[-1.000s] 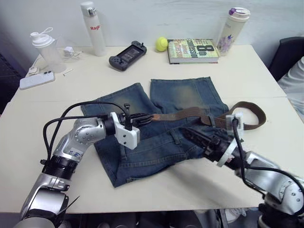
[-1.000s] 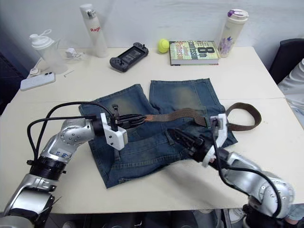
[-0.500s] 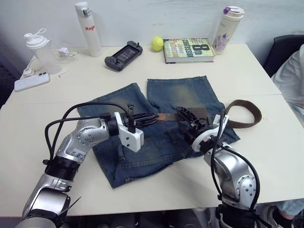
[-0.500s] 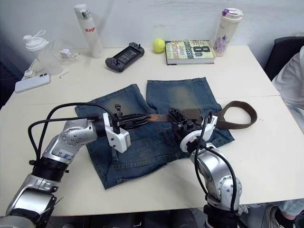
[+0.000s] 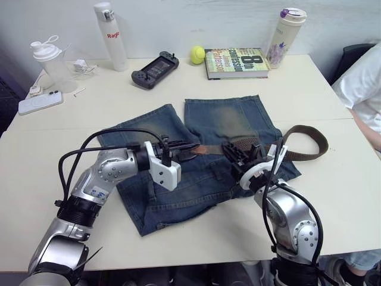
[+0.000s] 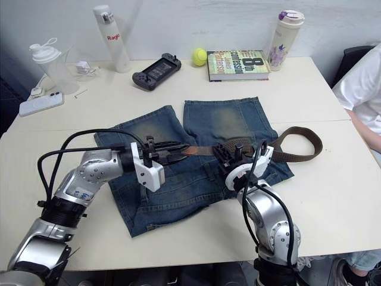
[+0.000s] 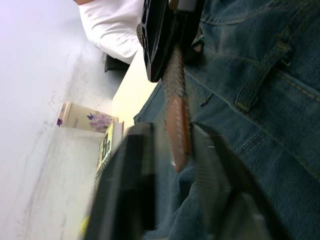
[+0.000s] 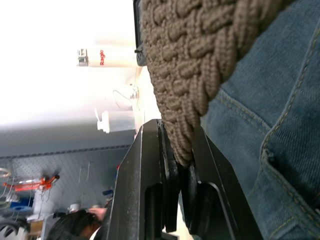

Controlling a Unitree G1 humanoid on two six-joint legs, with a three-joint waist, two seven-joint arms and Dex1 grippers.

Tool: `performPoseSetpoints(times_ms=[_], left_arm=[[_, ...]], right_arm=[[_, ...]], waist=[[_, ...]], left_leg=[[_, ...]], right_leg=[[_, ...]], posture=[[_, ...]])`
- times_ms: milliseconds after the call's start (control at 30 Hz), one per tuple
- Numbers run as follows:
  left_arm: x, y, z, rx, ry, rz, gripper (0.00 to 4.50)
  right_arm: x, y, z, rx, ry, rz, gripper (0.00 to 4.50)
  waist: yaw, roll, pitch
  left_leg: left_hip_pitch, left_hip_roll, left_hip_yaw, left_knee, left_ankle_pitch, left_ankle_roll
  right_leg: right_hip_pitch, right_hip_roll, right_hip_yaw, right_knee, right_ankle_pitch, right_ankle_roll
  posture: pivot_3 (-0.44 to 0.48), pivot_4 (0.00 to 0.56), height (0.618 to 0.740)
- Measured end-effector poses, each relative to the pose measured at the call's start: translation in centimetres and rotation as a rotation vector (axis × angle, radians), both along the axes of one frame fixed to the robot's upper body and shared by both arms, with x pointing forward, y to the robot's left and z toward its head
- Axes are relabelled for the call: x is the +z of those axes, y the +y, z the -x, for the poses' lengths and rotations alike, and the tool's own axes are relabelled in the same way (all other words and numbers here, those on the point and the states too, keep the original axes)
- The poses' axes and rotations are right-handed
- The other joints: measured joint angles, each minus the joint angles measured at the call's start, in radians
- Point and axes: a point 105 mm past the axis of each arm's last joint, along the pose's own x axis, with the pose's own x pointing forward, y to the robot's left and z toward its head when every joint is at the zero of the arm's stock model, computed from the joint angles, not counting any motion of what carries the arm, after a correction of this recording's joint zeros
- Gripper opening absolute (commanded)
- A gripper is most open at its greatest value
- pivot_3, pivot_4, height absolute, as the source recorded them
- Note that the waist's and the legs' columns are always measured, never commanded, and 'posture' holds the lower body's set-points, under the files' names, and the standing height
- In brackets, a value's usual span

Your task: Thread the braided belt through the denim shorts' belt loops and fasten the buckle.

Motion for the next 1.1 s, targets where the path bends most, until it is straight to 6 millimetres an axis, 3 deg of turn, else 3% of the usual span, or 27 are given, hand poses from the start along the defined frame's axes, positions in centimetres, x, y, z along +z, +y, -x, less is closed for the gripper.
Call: performPoseSetpoints(times_ms=[33,167,300,433,667,1100], left_arm=[[-0.2,0.1,0.0,0.004,0.023,0.002,3.16],[-0.2,0.6,0.7,0.014,0.261,0.12,3.16],[2.0,3.6,1.8,0.051,0.537,0.297,3.16],[0.5,4.3,3.9,0.039,0.737,0.333,3.16],[0.4,4.2,4.5,0.063,0.784,0.349,3.16],[0.7,4.2,4.6,0.091,0.779,0.377,3.16]], right_arm=[[0.1,-0.1,0.0,-0.002,-0.006,0.002,0.0],[0.3,-1.6,-0.3,-0.011,-0.046,0.084,0.0],[1.2,-5.9,-0.8,-0.001,-0.102,0.251,0.0],[1.0,-7.5,-1.2,0.1,-0.123,0.384,0.0],[-0.7,-6.5,-1.2,0.245,-0.141,0.465,0.0],[-2.1,-6.1,-1.4,0.296,-0.201,0.581,0.0]], waist=[[0.0,0.0,0.0],[-0.001,0.0,0.0],[-0.001,0.001,0.0],[0.0,0.003,0.001],[0.005,0.003,0.001],[0.008,0.003,0.001]], left_leg=[[0.0,0.0,0.0,0.0,0.0,0.0],[0.0,0.0,0.0,0.001,0.0,0.0],[0.001,0.0,-0.001,0.002,0.0,0.0],[0.001,0.001,0.0,0.002,0.0,0.0],[0.0,0.001,0.0,0.004,-0.001,0.002],[0.0,0.001,0.0,0.004,-0.001,0.001]], right_leg=[[0.0,0.0,0.0,0.0,0.0,0.0],[0.0,0.0,0.001,0.0,0.0,0.0],[0.002,0.0,0.0,0.0,0.0,-0.001],[0.002,0.001,0.0,-0.001,-0.001,-0.001],[0.002,0.001,0.0,0.0,-0.001,-0.001],[0.002,0.001,0.0,0.0,-0.001,-0.001]], posture=[[0.0,0.15,0.74],[0.0,0.15,0.74],[0.0,0.15,0.74],[0.0,0.15,0.74],[0.0,0.15,0.74],[0.0,0.15,0.74]])
